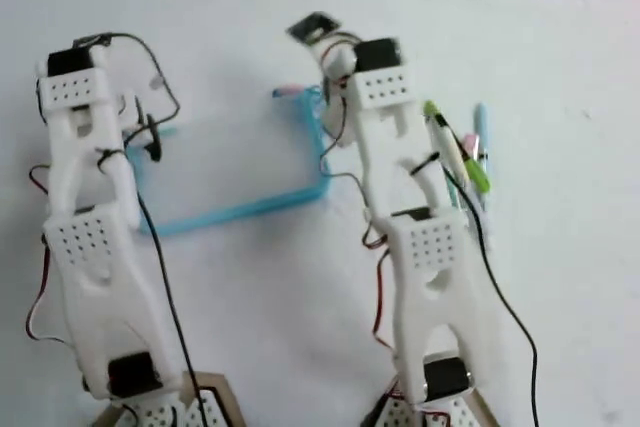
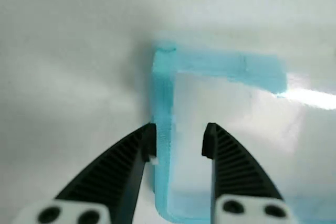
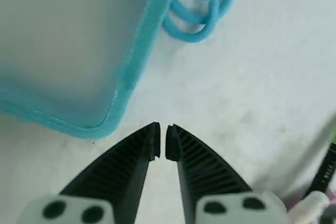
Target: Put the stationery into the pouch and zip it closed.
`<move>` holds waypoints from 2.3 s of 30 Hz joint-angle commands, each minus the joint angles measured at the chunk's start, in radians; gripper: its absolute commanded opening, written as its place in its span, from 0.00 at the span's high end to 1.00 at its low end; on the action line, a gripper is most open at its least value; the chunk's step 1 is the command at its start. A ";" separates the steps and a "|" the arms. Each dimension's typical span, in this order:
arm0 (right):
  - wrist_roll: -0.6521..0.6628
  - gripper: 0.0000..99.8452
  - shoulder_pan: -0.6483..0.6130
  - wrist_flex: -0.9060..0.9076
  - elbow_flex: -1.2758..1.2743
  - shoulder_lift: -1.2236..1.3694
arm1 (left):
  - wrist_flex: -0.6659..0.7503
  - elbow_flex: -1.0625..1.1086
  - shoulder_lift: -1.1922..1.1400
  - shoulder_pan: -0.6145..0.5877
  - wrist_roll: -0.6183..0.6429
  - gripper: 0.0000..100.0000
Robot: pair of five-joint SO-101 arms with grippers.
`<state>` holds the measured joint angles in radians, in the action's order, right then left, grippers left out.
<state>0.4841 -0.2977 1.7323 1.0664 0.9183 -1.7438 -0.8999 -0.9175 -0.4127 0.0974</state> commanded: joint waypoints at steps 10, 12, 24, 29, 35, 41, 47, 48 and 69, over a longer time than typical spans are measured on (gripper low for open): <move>-0.362 0.91 0.022 -0.168 0.299 0.110 | 0.000 -0.030 -0.040 0.066 -0.199 0.87; -0.431 0.84 0.016 -0.214 0.301 0.133 | 0.011 -0.022 -0.041 0.094 -0.279 0.87; -0.798 0.76 -0.053 -0.544 0.307 0.298 | 0.031 -0.021 -0.041 0.130 -0.391 0.87; -0.789 0.76 -0.048 -0.552 0.301 0.338 | 0.032 -0.021 -0.041 0.130 -0.451 0.87; -0.675 1.00 -0.045 -0.449 0.301 0.351 | 0.032 -0.024 -0.041 0.124 -0.520 0.87; -0.594 0.98 -0.021 -0.283 0.313 0.328 | 0.054 -0.024 -0.041 0.124 -0.525 0.87; -0.453 0.98 -0.047 -0.042 0.316 0.277 | 0.057 -0.030 -0.037 0.124 -0.525 0.87; -0.425 0.98 -0.059 -0.002 0.316 0.271 | 0.055 -0.030 -0.035 0.124 -0.525 0.87; -0.015 0.85 -0.102 0.038 -0.482 -0.397 | 0.044 -0.022 -0.041 0.031 -0.597 0.87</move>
<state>0.4089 -0.4097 1.7461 0.6322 0.6682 -1.7024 -0.9168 -0.9590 -0.3698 -0.4856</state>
